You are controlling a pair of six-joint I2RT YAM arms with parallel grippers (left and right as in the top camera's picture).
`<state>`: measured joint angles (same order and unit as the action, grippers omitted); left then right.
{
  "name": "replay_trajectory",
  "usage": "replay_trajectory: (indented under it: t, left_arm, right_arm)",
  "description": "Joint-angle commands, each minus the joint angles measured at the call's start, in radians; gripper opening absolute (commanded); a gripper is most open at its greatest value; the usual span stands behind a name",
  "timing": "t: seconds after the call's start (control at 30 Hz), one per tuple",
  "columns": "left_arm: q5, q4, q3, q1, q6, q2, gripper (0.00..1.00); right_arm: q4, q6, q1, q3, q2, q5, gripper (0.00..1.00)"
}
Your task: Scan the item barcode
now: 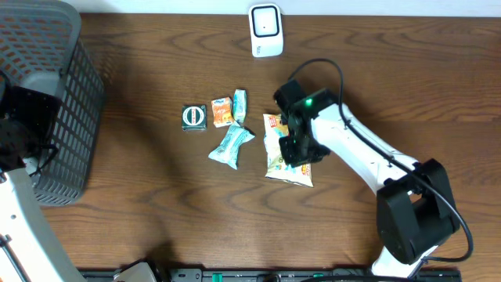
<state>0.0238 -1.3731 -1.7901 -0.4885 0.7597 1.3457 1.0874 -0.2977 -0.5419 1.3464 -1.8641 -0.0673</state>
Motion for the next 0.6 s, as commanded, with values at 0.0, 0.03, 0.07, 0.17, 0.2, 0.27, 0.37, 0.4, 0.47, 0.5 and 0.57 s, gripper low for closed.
replay_trajectory:
  t: [0.0,0.03,0.07,0.17,0.2,0.27,0.37,0.4,0.47,0.5,0.57]
  left_arm:
    - [-0.005,-0.003,-0.003,-0.004,0.002,0.000,0.97]
    - [-0.005,-0.003,-0.003,-0.004,0.002,0.000,0.98]
    - [-0.005,-0.003,-0.003,-0.004,0.001,0.000,0.97]
    - [-0.005,-0.003,-0.003,-0.004,0.002,0.000,0.97]
    - [-0.005,-0.003,-0.003,-0.004,0.002,0.000,0.98]
    - [-0.005,-0.003,-0.003,-0.004,0.002,0.000,0.97]
    - [-0.005,-0.003,-0.003,-0.004,0.002,0.000,0.98]
    - [-0.005,-0.003,-0.003,-0.004,0.002,0.000,0.98]
    - [-0.005,-0.003,-0.003,-0.004,0.001,0.000,0.98]
    - [-0.005,-0.003,-0.003,-0.004,0.002,0.000,0.98]
    - [-0.005,-0.003,-0.003,-0.004,0.002,0.000,0.98]
  right_arm:
    - [-0.077,0.006,-0.022,-0.078,-0.007,-0.095,0.24]
    - [-0.120,-0.002,-0.028,-0.109,-0.007,-0.101,0.22]
    - [-0.143,-0.014,-0.031,-0.129,-0.007,-0.096,0.21]
    - [-0.182,-0.032,-0.038,-0.174,-0.007,-0.092,0.13]
    - [-0.178,-0.036,-0.038,-0.174,-0.007,-0.092,0.09]
    - [-0.171,-0.039,-0.037,-0.168,-0.005,-0.093,0.09]
    - [-0.116,-0.038,-0.029,-0.119,0.001,-0.091,0.09]
    - [-0.083,-0.038,-0.024,-0.089,0.002,-0.089,0.09]
    - [0.003,-0.037,-0.014,-0.003,0.002,-0.079,0.09]
    - [0.030,-0.038,-0.011,0.030,0.002,-0.064,0.09]
    - [0.071,-0.038,-0.006,0.114,0.002,-0.002,0.11]
